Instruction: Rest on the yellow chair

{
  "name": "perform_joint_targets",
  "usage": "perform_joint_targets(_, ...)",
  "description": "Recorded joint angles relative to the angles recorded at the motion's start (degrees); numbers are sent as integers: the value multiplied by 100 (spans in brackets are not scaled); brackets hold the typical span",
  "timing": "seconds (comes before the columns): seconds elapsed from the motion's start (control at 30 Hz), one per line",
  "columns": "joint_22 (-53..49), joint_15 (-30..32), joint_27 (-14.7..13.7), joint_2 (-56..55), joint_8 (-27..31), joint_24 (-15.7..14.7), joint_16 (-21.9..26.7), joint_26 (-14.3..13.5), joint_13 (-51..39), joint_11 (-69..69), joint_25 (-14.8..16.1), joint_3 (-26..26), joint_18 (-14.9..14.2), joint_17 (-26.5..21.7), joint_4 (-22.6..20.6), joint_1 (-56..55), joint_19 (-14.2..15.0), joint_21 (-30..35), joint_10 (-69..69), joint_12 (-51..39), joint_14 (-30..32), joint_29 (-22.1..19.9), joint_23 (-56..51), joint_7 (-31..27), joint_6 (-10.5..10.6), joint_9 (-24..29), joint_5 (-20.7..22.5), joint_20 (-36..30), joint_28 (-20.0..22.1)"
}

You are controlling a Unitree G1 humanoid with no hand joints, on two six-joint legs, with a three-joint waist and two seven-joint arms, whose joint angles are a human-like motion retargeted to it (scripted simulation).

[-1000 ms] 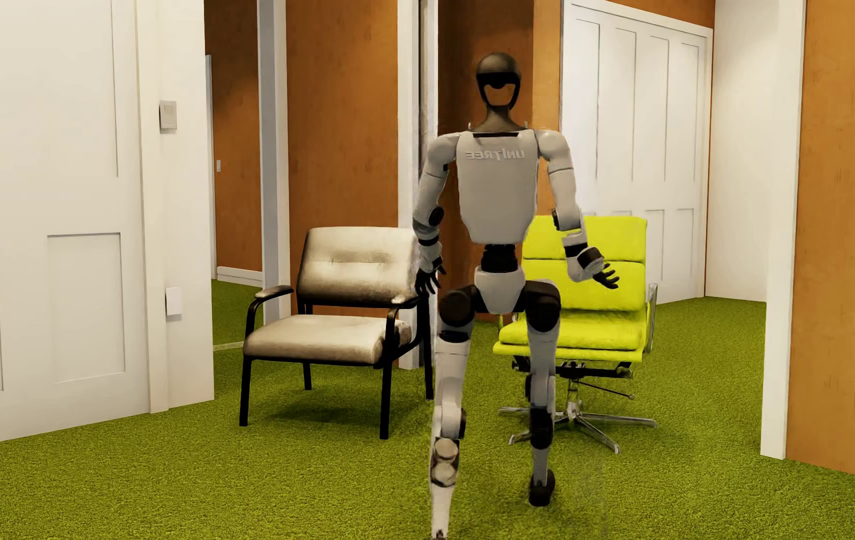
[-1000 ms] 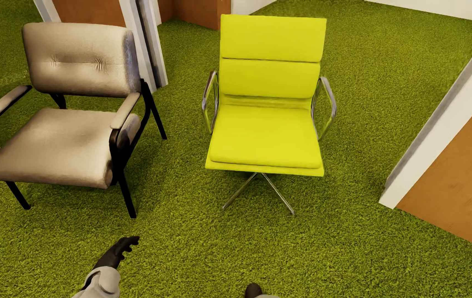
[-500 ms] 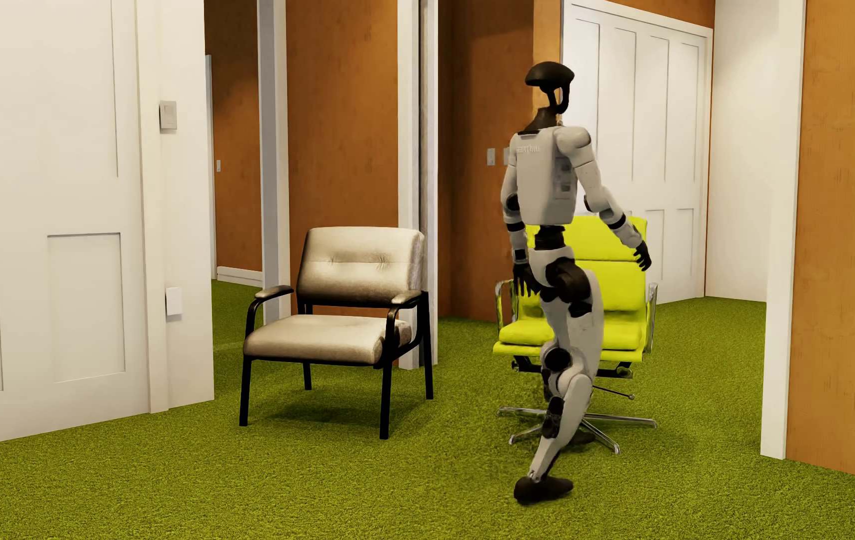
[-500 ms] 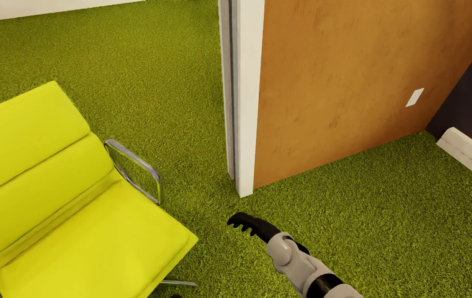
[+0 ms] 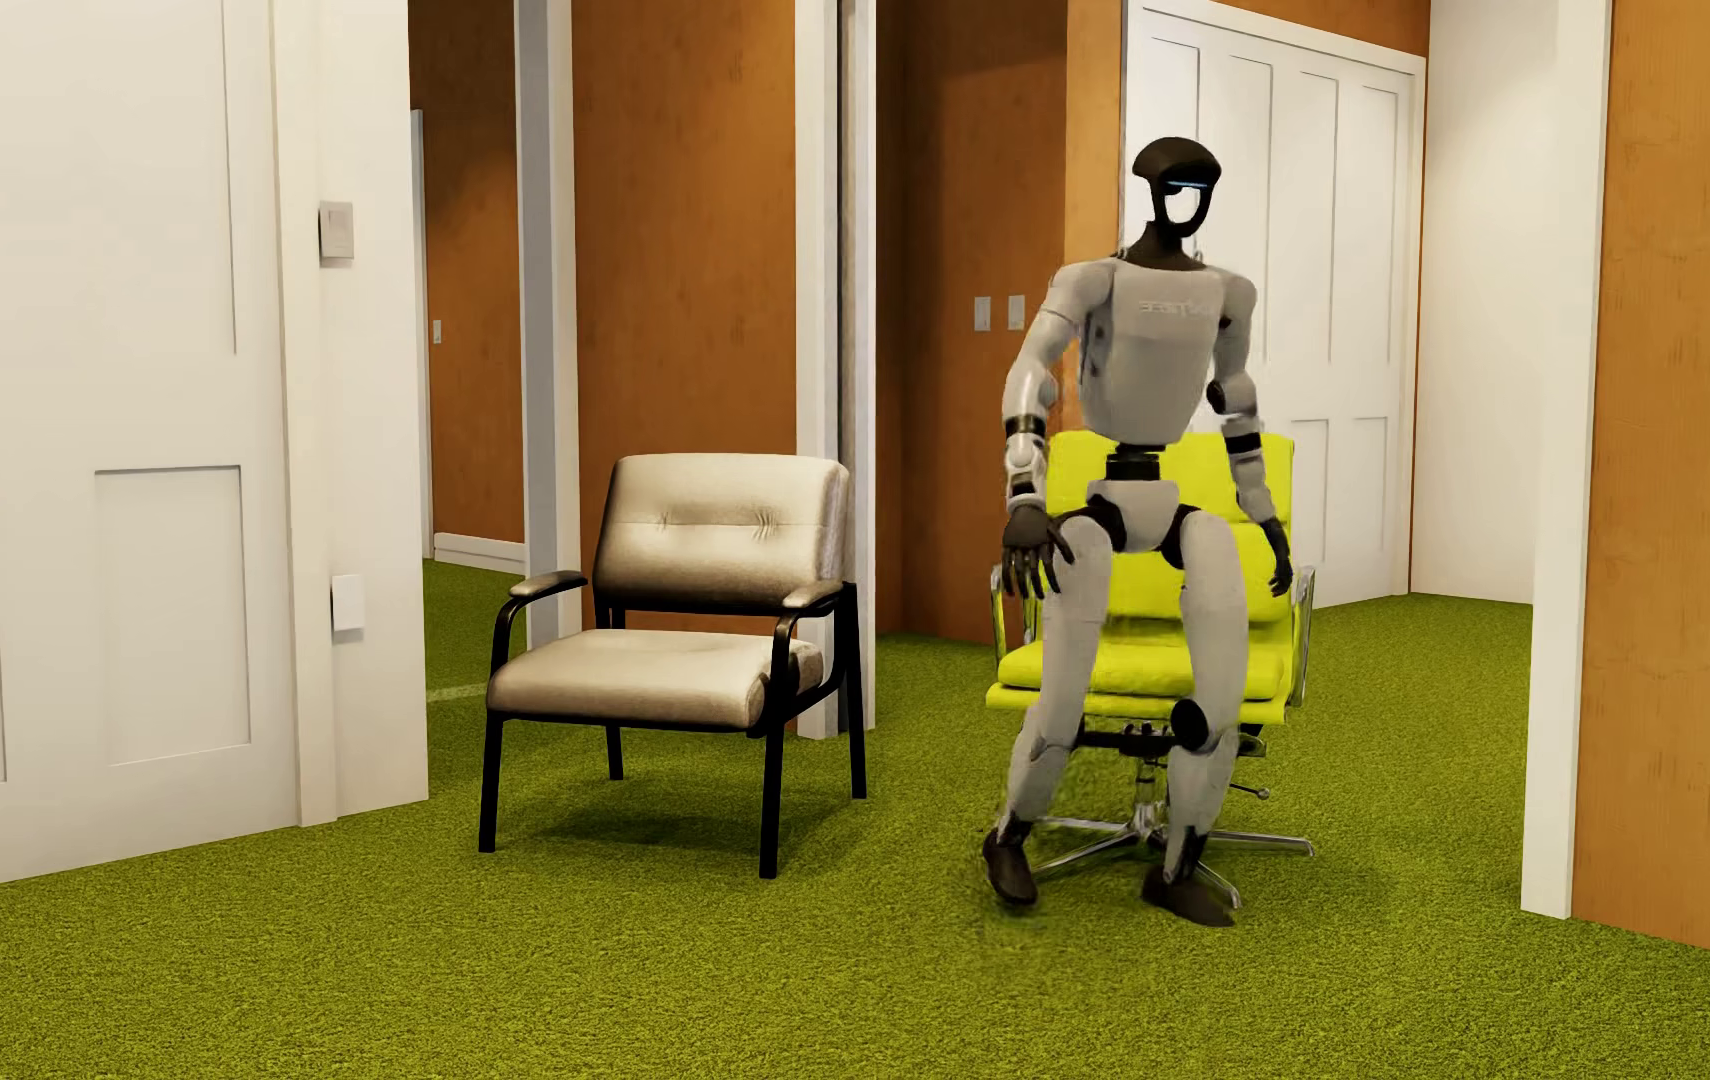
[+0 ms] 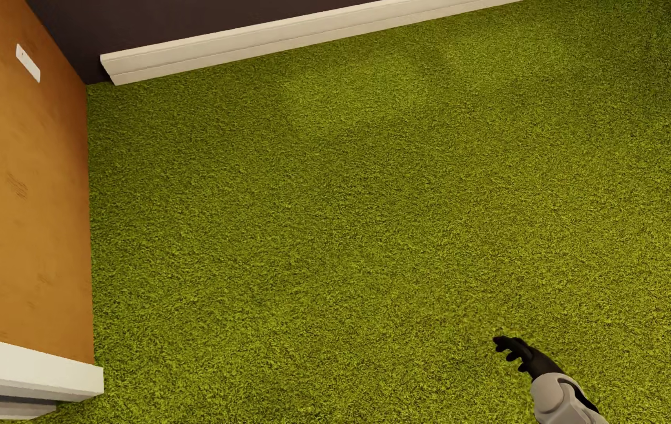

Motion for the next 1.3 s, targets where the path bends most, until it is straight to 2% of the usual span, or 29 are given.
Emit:
perform_joint_targets(0.03,-51,72,38,-60,133,13,3,-16,-123,-433,124,-23,2,101,-75,-46,-45,129,-132,-102,38,-213,34,0,-66,105,24,106,242)
perform_joint_targets(0.07,-179,32,231,-224,227,-32,-13,128,-158,-651,176,22,-46,138,-72,-255,-206,153,43,-170,39,-356,37,-15,-55,204,52,149,226)
perform_joint_targets(0.1,-67,34,-55,-517,336,-101,-154,-181,-312,-507,174,14,-222,174,25,-660,-204,337,606,-390,-128,-610,190,-140,30,428,-36,-77,124)
perform_joint_targets(0.13,-134,-30,-180,-973,490,-163,-121,-195,-404,-188,277,3,-513,223,277,-1305,-116,384,1496,-570,-230,-565,226,-404,82,598,-179,-265,220)
perform_joint_targets(0.2,-487,-296,-104,-1957,537,14,-2,-109,-518,812,81,-12,-688,305,626,-2360,304,484,2870,-840,-427,-416,266,-775,32,958,-614,-440,169)
perform_joint_targets(0.23,-601,-416,-74,-2558,649,-4,36,-216,-607,1457,6,-65,-708,306,636,-2666,418,568,3066,-1052,-480,-339,274,-860,15,1128,-809,-491,240)
perform_joint_targets(0.27,-714,-500,-84,-3199,978,249,75,-141,-605,2013,-125,-64,-655,281,550,-2971,522,595,3220,-1230,-381,-224,248,-1140,61,1226,-922,-557,105)
perform_joint_targets(0.3,-958,-609,-133,-3704,1306,89,54,-192,-602,2489,-145,-80,-785,267,487,-3148,565,636,3401,-1397,-650,-256,198,-1447,70,1384,-969,-669,355)
perform_joint_targets(0.33,-1076,-687,-124,-4402,1624,143,87,-240,-575,3180,-197,-90,-601,237,389,-3381,560,659,3715,-1634,-1158,-286,76,-1541,65,1504,-969,-772,463)
perform_joint_targets(0.37,-1329,-843,77,-5056,1859,261,135,-209,-551,3811,-380,-95,-511,200,293,-3892,620,583,4366,-1803,-1326,-222,-4,-1603,84,1584,-1036,-791,414)
perform_joint_targets(0.4,-1459,-1064,18,-5497,2063,350,108,-202,-536,4357,-436,-125,-734,154,196,-4480,839,422,5143,-2104,-1429,-216,-117,-1719,159,1753,-1301,-914,543)
perform_joint_targets(0.47,-1834,-1499,161,-6222,2399,438,218,-99,-378,5480,-222,-70,-828,241,320,-4988,1016,225,6343,-2551,-2027,-673,-336,-1584,88,2161,-1543,-1122,857)
perform_joint_targets(0.5,-2044,-1672,210,-6568,2558,451,350,-34,-348,6001,-88,-69,-1050,328,488,-5247,941,294,6976,-2679,-2268,-971,-445,-1691,13,2286,-1446,-1111,1056)
perform_joint_targets(0.53,-2270,-1811,244,-6871,2777,378,624,-59,-314,6477,-108,-132,-1094,457,498,-5480,938,188,7516,-2848,-2433,-1153,-605,-1781,-38,2445,-1376,-1109,1042)
perform_joint_targets(0.57,-2415,-1911,174,-7093,2937,382,624,140,-374,6912,105,-147,-1163,597,508,-5551,956,0,7961,-2983,-2624,-1382,-714,-1828,-128,2650,-1336,-1044,1259)
perform_joint_targets(0.6,-2449,-1883,110,-7331,3154,343,750,117,-354,7268,99,-175,-1196,629,524,-5736,1029,-31,8357,-3124,-2691,-1525,-889,-1880,-124,2738,-1302,-1118,1292)
perform_joint_targets(0.63,-2385,-1870,117,-7325,3169,218,826,201,-389,7449,61,-170,-1228,641,594,-5753,1063,-11,8607,-3238,-2703,-1643,-953,-1912,-112,2860,-1298,-1245,1565)
perform_joint_targets(0.7,-2122,-1678,169,-6997,3007,58,812,320,-475,7408,-66,-210,-1321,800,688,-5553,1171,74,8683,-3386,-2535,-1673,-786,-1971,-91,3167,-1403,-1347,1687)
perform_joint_targets(0.73,-2036,-1590,260,-6899,2949,-68,719,315,-399,7392,29,-200,-1479,836,792,-5506,1238,134,8736,-3395,-2399,-1705,-671,-1991,-97,3167,-1445,-1363,1664)
perform_joint_targets(0.8,-1884,-1577,278,-6624,2878,-22,634,458,-247,7468,-133,-202,-1538,837,1044,-5298,1262,133,8925,-3201,-2368,-1289,-640,-1982,-121,3072,-1424,-1325,1694)
perform_joint_targets(0.83,-1835,-1694,112,-6445,2833,-19,578,458,-193,7547,-149,-214,-1493,800,1041,-5211,1300,148,9048,-3121,-2477,-1216,-665,-1993,-65,3027,-1494,-1338,1729)
perform_joint_targets(0.87,-1770,-1782,194,-6298,2797,-96,511,385,-135,7590,-300,-227,-1384,823,1022,-5039,1293,151,9068,-3056,-2637,-1106,-620,-1947,-77,2963,-1526,-1338,1667)
perform_joint_targets(0.93,-1424,-1849,266,-6133,2758,-285,283,450,-141,7631,5,-195,-1251,1060,972,-4888,1351,62,9113,-3098,-2866,-1141,-234,-1964,-58,2841,-1557,-1351,1753)
perform_joint_targets(1.03,-1048,-1860,323,-6028,2666,-390,44,504,-231,7596,128,-160,-1257,1232,997,-4820,1445,-30,9108,-3197,-2942,-1346,182,-1941,-81,2799,-1615,-1269,1764)
perform_joint_targets(1.1,-1041,-1837,347,-5952,2639,-448,-21,578,-274,7574,126,-183,-1329,1206,1011,-4775,1449,-6,9144,-3139,-2910,-1245,261,-1914,-131,2841,-1670,-1256,1872)
perform_joint_targets(1.17,-936,-1822,409,-5877,2650,-556,-16,770,-229,7586,110,-183,-1381,1204,999,-4724,1493,-52,9182,-3206,-2853,-1313,183,-1902,-177,2872,-1716,-1260,1845)
perform_joint_targets(1.2,-986,-1837,319,-5853,2643,-509,38,579,-260,7596,98,-190,-1319,1236,998,-4684,1463,-87,9194,-3183,-2882,-1299,205,-1898,-236,2912,-1710,-1315,1860)
perform_joint_targets(1.23,-973,-1828,320,-5843,2625,-462,85,555,-289,7603,78,-199,-1156,1269,968,-4700,1522,-152,9101,-3203,-2868,-1291,216,-1867,-220,2933,-1728,-1341,1827)
perform_joint_targets(1.3,-966,-1851,396,-5872,2622,-400,120,550,-297,7607,-42,-165,-1218,1245,888,-4863,1477,-183,9154,-3266,-2716,-1236,185,-1874,-258,3015,-1726,-1322,1779)
